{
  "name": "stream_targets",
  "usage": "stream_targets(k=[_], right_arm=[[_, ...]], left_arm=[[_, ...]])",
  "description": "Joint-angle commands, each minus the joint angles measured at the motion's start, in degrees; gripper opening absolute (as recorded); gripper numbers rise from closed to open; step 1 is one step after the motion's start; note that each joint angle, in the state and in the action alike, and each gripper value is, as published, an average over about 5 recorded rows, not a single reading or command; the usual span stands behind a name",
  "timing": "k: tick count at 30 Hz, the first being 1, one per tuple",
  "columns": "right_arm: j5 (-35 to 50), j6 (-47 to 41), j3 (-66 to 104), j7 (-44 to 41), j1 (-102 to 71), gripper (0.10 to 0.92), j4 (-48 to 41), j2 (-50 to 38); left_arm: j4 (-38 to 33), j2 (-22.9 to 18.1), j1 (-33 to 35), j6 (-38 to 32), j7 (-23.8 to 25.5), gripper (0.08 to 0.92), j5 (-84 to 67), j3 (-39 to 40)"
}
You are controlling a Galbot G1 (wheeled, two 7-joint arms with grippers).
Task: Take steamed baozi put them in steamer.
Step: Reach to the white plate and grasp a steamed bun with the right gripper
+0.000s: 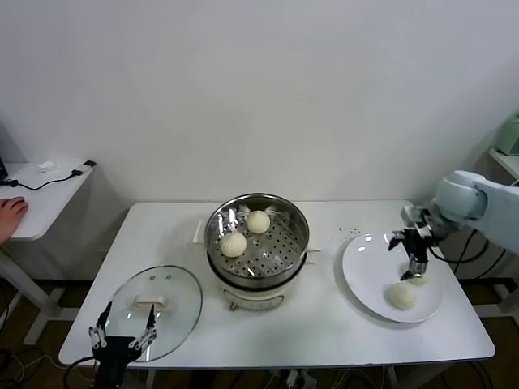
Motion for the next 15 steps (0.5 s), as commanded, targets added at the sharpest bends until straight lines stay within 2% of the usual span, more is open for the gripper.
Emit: stream_targets(k=[1, 15], right_arm=[[-11.5, 1.7, 16.3, 0.2, -21.8, 0.823, -5.0, -3.0], [-11.7, 1.8, 20.2, 2.4, -25.5, 0.823, -11.3, 6.5]], left_arm=[[0.2, -0.5, -0.1, 0.4, 0.2, 0.823, 1.1, 0.2], [0.7, -0.6, 0.1, 0.5, 0.0, 0.823, 1.9, -0.1]])
